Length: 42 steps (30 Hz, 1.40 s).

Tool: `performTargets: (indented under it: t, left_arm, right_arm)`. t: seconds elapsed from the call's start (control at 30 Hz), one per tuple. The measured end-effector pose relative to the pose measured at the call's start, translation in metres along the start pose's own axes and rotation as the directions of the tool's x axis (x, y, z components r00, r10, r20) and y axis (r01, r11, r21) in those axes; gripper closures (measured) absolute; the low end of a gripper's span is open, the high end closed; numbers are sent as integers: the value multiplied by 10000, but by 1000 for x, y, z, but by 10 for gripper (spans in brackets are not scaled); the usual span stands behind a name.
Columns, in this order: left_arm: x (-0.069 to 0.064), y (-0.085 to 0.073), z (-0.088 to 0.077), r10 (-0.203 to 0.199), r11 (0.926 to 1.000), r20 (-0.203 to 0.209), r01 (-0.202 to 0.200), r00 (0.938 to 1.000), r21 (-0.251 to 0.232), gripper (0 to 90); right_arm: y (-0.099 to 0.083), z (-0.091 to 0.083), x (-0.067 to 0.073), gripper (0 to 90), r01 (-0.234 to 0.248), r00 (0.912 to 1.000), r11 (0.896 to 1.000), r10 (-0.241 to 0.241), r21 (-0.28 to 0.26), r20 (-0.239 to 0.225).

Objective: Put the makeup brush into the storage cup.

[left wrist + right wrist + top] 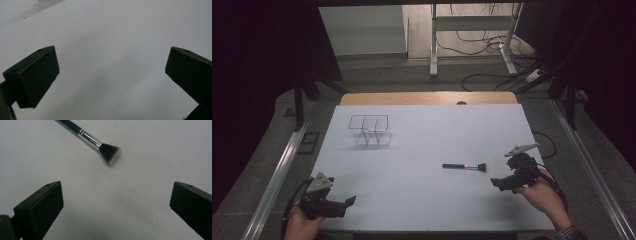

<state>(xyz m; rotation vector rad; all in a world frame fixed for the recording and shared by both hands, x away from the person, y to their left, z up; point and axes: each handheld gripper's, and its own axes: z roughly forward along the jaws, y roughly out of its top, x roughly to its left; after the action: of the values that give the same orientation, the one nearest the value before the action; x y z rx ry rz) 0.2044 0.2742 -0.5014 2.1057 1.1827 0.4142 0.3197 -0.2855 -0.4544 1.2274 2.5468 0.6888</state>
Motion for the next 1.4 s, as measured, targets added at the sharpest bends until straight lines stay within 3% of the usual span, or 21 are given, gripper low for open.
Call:
performTargets:
  t: [0.87,1.4]
  left_arm:
    - [0,0,1,42,10000,8,-42,10000,67,0]
    - [-1,0,1,74,9999,38,-74,10000,118,0]
  right_arm:
    - [28,17,2,0,359,9993,9982,-362,472,60]
    - [42,32,4,0,498,9987,9956,-487,795,-151]
